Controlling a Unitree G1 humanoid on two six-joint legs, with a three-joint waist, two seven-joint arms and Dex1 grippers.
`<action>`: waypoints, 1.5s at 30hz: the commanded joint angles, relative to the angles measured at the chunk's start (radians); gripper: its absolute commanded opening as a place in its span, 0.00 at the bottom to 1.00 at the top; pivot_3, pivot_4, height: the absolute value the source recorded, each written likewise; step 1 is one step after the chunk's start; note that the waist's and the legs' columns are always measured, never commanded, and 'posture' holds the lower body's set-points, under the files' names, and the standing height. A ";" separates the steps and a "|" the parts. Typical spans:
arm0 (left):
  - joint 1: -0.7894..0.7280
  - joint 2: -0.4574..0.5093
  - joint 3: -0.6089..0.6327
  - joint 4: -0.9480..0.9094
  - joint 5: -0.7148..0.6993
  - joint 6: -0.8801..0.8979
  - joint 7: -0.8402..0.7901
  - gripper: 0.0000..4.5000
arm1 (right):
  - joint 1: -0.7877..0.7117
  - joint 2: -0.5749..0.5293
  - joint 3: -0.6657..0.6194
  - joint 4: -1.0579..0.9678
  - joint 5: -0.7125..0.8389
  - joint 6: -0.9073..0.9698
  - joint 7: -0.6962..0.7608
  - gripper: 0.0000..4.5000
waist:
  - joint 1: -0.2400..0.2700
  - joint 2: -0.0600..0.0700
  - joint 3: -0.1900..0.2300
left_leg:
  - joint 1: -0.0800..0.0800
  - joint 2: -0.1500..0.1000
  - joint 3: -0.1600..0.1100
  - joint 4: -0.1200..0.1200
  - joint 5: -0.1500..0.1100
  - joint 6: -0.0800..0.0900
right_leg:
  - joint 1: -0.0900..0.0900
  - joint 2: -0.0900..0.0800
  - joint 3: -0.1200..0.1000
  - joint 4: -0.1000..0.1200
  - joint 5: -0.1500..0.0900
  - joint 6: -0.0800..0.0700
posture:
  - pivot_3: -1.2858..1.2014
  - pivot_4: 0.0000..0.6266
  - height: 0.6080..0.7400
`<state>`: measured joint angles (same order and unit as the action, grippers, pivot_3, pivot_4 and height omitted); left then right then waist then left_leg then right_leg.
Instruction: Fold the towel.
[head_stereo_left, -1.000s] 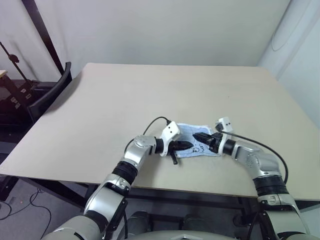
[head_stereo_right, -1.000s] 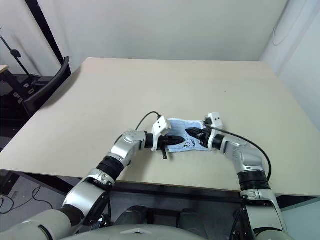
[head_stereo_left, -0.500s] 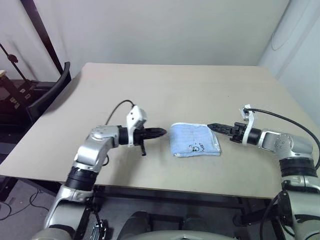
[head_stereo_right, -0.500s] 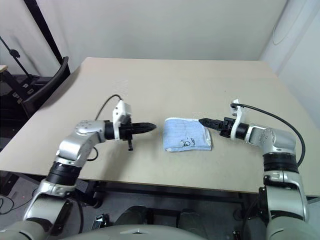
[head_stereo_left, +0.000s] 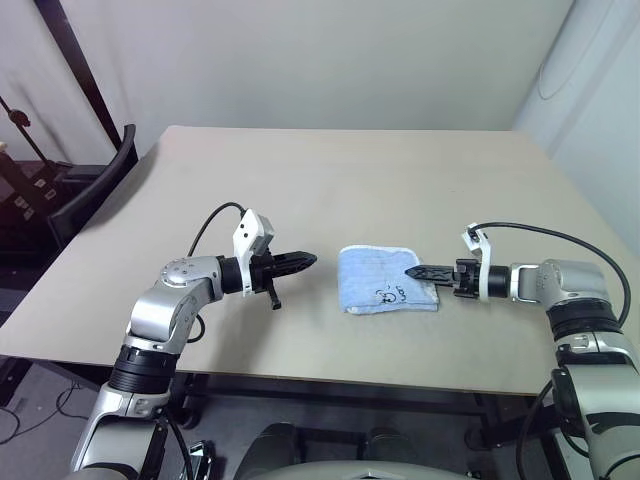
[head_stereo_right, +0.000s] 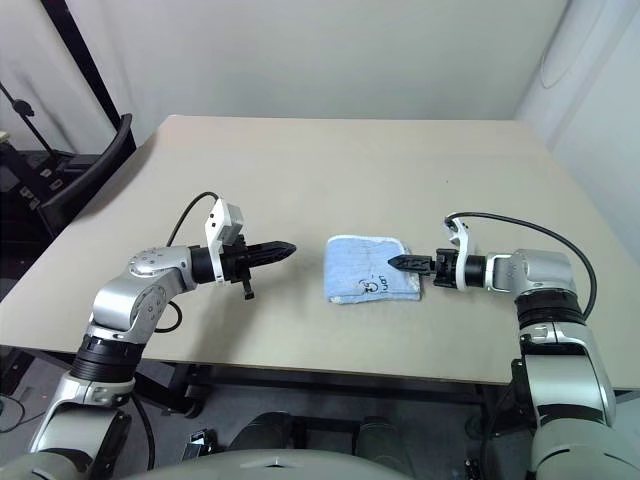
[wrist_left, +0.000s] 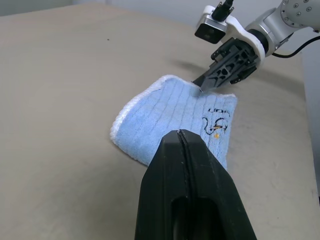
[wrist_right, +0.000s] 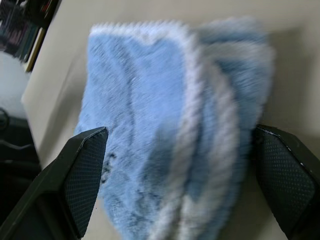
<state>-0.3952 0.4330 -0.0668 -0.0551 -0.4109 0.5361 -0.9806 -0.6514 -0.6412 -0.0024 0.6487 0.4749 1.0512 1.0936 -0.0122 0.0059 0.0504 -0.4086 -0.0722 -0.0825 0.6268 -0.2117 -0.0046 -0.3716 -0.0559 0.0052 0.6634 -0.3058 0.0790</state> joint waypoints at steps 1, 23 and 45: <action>-0.010 0.004 0.001 -0.023 -0.010 -0.016 0.004 0.00 | -0.003 0.039 0.033 0.018 -0.003 0.059 0.013 1.00 | -0.005 0.000 0.000 | 0.000 0.000 0.000 0.000 0.000 0.000 | 0.000 0.000 0.000 0.000 0.000 0.000 | 0.52 0.00 1.00; -0.069 -0.034 -0.042 0.068 0.004 -0.056 -0.005 0.00 | 0.064 0.157 -0.535 -0.224 0.208 0.139 -0.376 0.00 | 0.003 -0.002 -0.001 | -0.001 0.000 0.000 0.000 0.000 -0.001 | -0.001 0.000 0.000 0.000 0.000 0.000 | 0.52 0.00 1.00; -0.085 -0.067 -0.066 0.107 -0.002 -0.052 -0.018 0.00 | 0.111 0.420 -1.056 -0.252 0.334 -0.423 -1.378 0.00 | 0.001 0.002 -0.001 | 0.003 0.000 0.004 -0.004 0.001 0.002 | 0.001 0.001 0.004 0.001 0.000 0.000 | 0.52 0.00 1.00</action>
<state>-0.4681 0.3662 -0.1449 0.0720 -0.4030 0.4898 -1.0000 -0.5591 -0.2440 -1.0644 0.3965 0.8016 0.6414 -0.2410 -0.0112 0.0078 0.0491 -0.4060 -0.0720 -0.0786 0.6230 -0.2102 -0.0023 -0.3708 -0.0549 0.0095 0.6646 -0.3057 0.0792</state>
